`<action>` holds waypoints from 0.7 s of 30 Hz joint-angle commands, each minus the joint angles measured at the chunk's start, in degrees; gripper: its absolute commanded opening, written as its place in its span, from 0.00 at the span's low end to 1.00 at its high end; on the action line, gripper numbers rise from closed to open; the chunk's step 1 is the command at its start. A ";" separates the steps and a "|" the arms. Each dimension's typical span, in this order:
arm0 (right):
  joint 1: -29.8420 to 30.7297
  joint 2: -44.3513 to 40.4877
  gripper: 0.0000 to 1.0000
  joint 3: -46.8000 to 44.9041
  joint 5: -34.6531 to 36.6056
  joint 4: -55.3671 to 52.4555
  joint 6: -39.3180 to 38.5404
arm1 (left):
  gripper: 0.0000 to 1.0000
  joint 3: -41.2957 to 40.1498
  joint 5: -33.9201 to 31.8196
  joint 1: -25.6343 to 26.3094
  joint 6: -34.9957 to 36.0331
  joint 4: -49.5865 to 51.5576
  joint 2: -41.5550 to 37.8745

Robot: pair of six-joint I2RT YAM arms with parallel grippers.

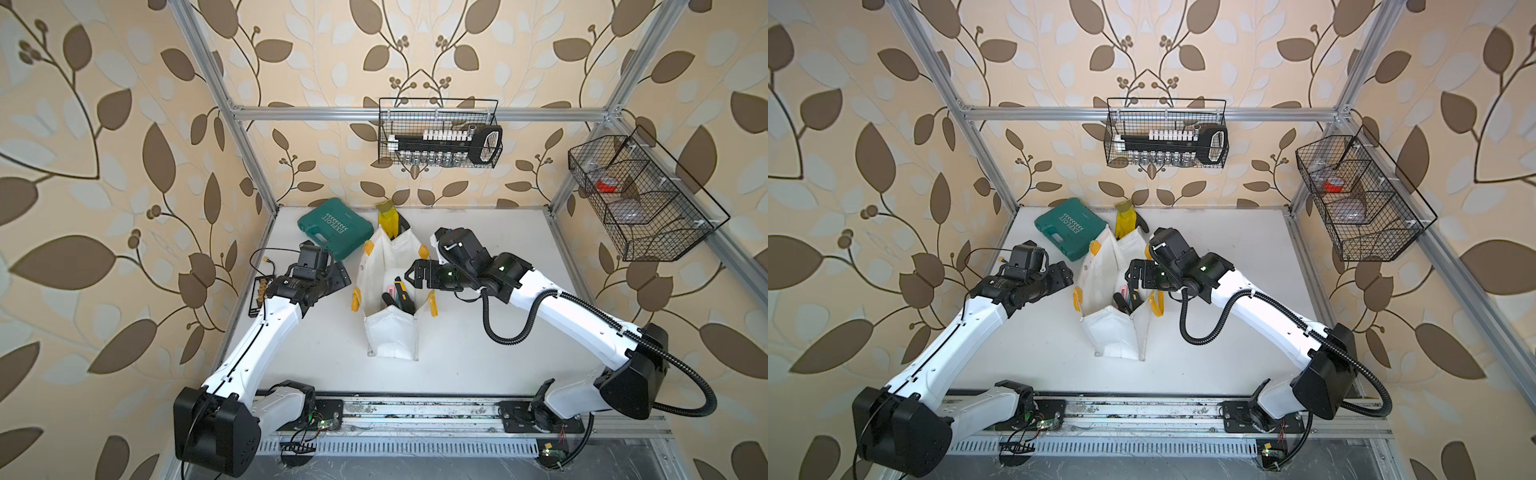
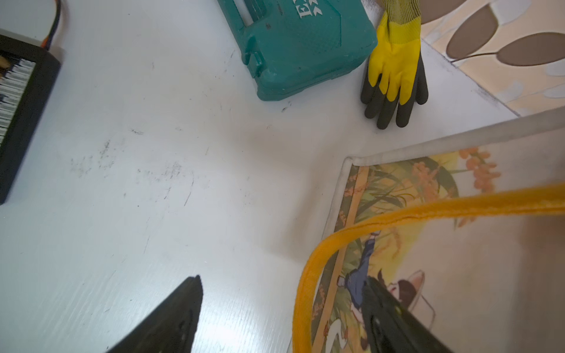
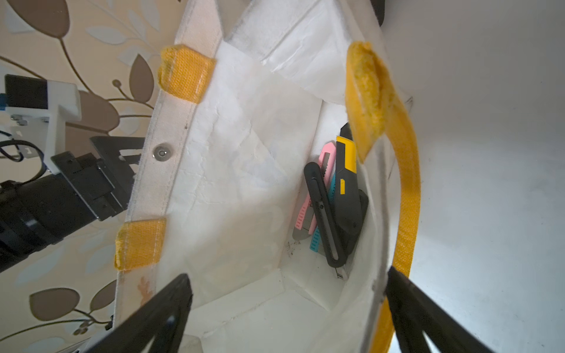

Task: Place the art knife into the pouch
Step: Close the pouch at the center of the board.

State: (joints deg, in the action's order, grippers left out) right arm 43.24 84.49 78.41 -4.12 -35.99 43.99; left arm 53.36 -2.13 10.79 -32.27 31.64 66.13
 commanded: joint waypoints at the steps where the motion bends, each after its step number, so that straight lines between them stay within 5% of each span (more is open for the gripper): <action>1: 1.19 1.54 1.00 0.17 2.40 2.51 5.19 | 0.82 -0.73 3.43 0.00 -2.33 -6.70 2.51; 21: 4.89 8.01 1.00 7.39 2.54 3.03 4.18 | 0.78 -2.52 -0.46 16.91 -10.09 -13.38 9.28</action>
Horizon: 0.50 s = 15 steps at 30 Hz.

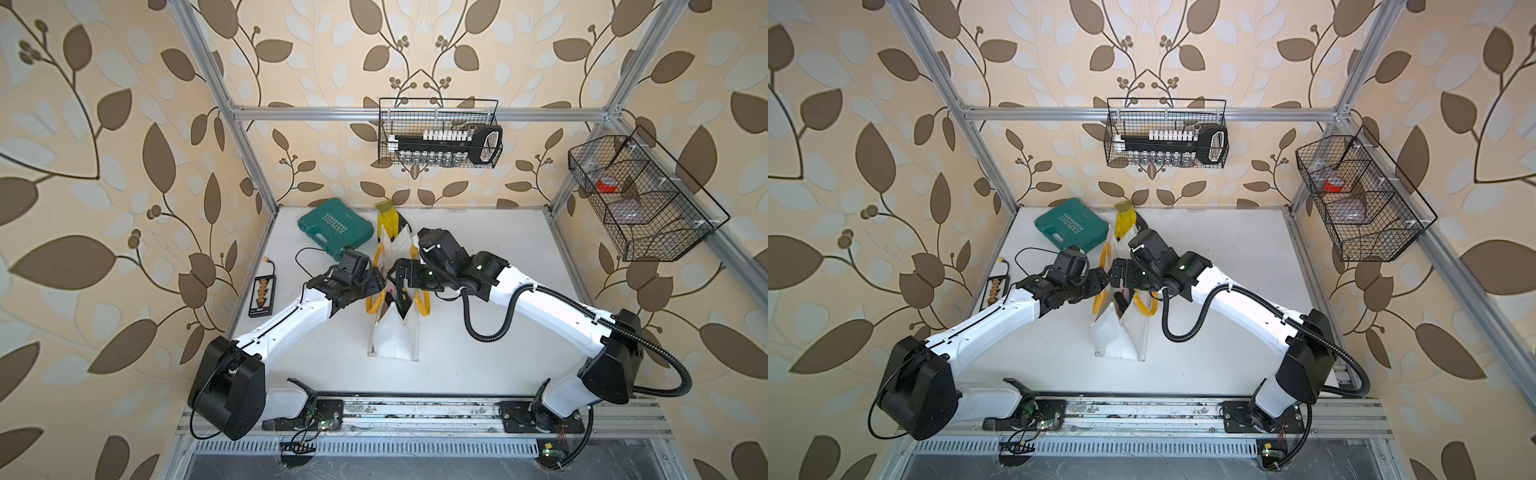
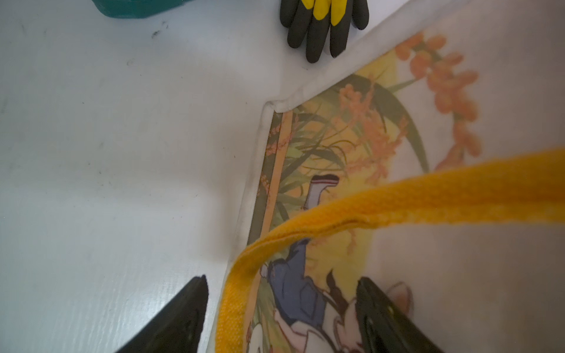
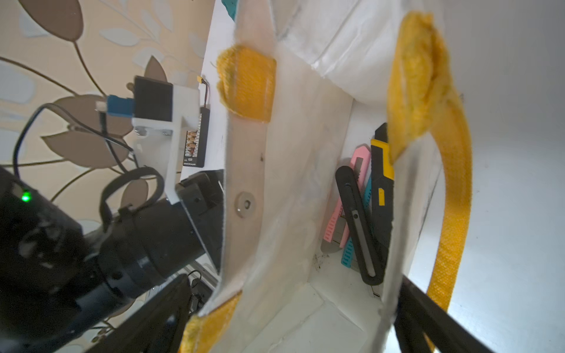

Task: Place the art knife into the pouch
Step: Close the pouch at the center of the board.

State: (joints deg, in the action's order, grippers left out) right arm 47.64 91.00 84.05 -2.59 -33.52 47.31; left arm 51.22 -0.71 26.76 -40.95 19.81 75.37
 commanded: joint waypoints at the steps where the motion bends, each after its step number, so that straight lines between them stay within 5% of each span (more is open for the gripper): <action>1: 0.49 2.02 1.00 2.03 0.92 0.56 0.82 | 0.78 -0.33 -2.05 1.24 -1.41 -1.53 0.06; 15: 1.53 9.64 1.00 10.04 4.22 -4.56 -1.42 | 0.77 -1.08 -2.89 3.75 -2.05 -0.72 -1.46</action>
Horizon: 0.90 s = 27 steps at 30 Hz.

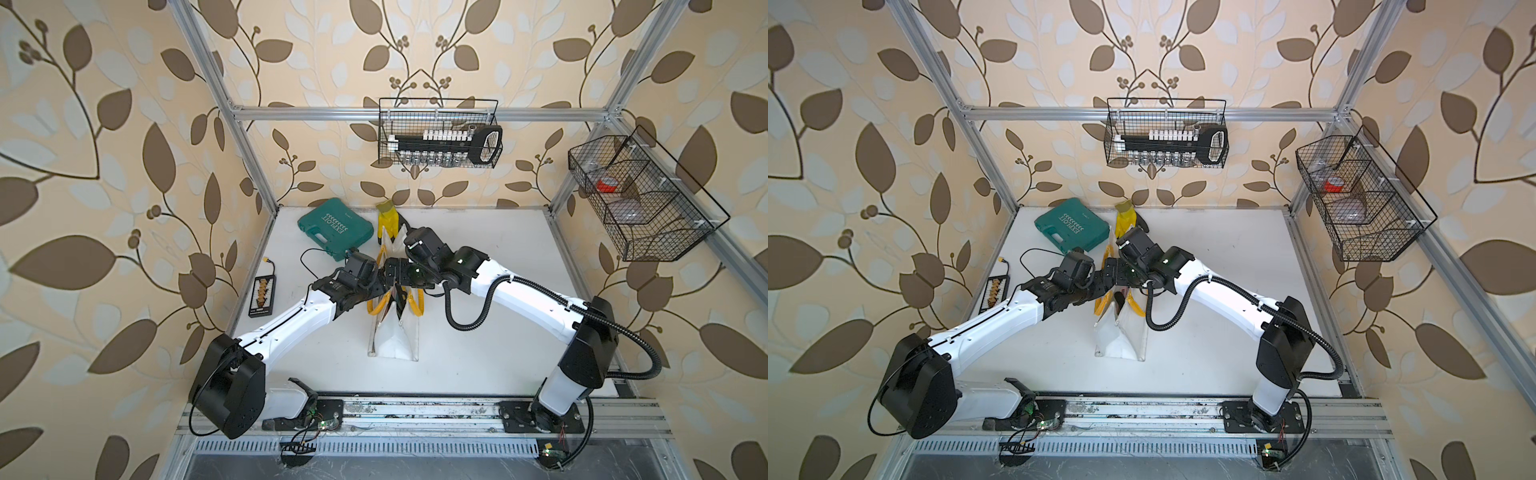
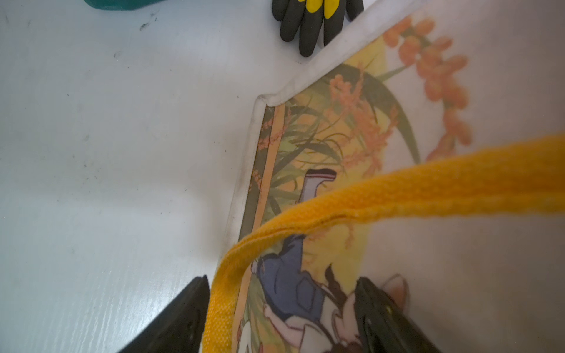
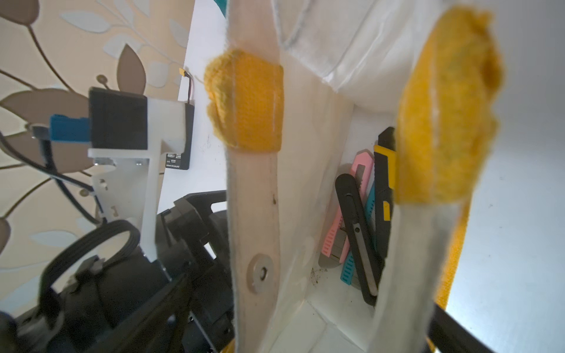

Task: Place the art knife into the pouch
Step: Close the pouch at the center of the board.

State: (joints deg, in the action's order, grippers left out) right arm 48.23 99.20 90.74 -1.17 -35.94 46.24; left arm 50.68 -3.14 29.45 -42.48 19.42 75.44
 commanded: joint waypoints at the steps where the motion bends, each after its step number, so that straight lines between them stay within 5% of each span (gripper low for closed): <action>1: 1.04 1.90 1.00 4.08 3.12 -2.64 -0.53 | 0.77 -0.62 -0.48 1.29 -0.59 -0.30 -1.52; 12: 2.64 5.62 0.96 7.59 4.69 -5.21 -0.28 | 0.77 -1.33 -0.49 1.80 -1.56 -0.87 -2.67; 17: 2.94 6.17 0.78 8.75 6.90 -6.90 -0.54 | 0.77 -1.37 -0.48 2.00 -1.73 -0.86 -2.91; 19: 3.04 6.17 0.63 8.75 7.43 -7.16 -0.45 | 0.76 -1.48 -0.52 2.09 -1.82 -0.88 -3.10; 27: 3.33 6.91 0.49 8.97 8.58 -9.21 -0.88 | 0.77 -1.54 -0.81 2.19 -1.99 -1.02 -3.19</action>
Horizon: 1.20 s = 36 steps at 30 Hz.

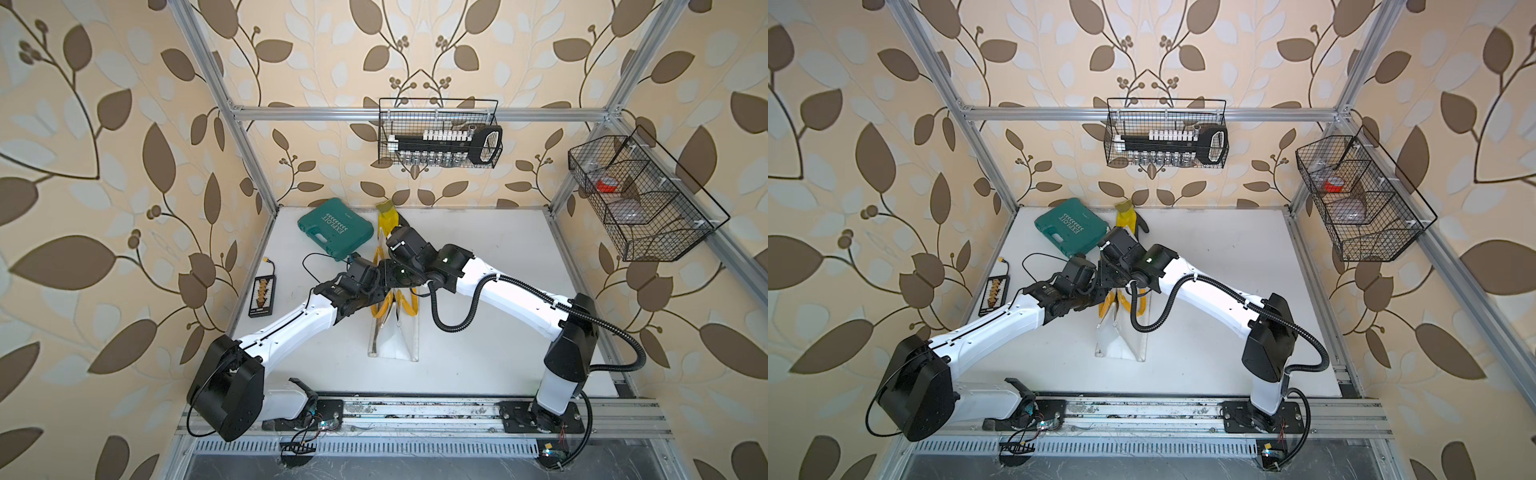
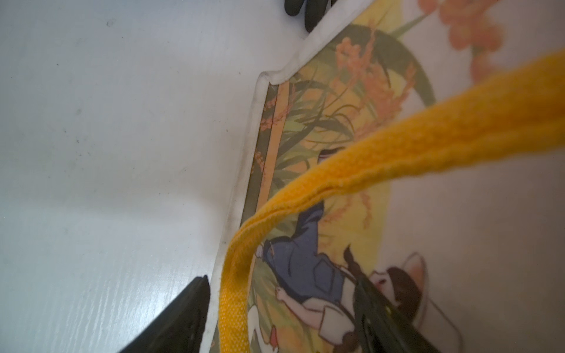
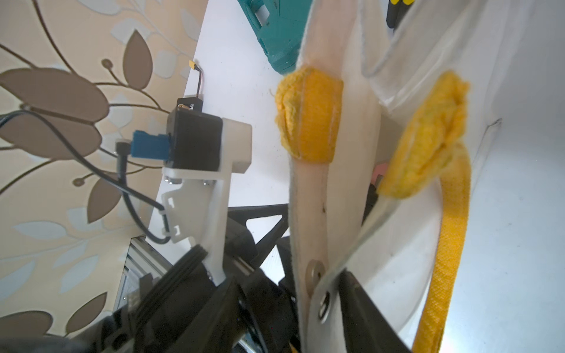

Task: Place the art knife into the pouch
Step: Close the pouch at the center of the board, then move the pouch at the center of the board.

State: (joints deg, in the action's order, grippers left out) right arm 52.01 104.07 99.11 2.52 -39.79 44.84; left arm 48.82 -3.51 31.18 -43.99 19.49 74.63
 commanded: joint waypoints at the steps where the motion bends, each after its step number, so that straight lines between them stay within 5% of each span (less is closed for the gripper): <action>1: -0.43 1.97 0.49 0.60 5.09 -5.68 0.35 | 0.76 0.31 -0.50 0.46 -0.45 -1.07 -2.38; 10: -0.35 0.83 0.42 1.51 10.87 -14.96 -3.71 | 0.77 -0.04 -0.89 0.46 -0.17 -0.84 -2.48; 18: -0.74 2.50 0.06 4.44 13.65 -19.10 -6.42 | 0.76 -0.04 -1.08 0.42 -0.09 -0.51 -2.89; 26: -3.12 1.13 0.00 5.30 11.74 -15.42 -9.11 | 0.77 0.95 -3.14 0.42 1.82 2.77 -4.69; 36: -13.53 3.37 0.00 14.19 9.19 -22.50 -17.91 | 0.83 4.44 -3.99 -1.73 4.91 9.89 -11.54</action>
State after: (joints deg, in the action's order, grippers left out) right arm 41.36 107.07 109.23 10.52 -60.25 30.48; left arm 50.15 -6.22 30.52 -41.45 26.41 65.98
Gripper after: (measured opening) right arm 0.064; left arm 0.824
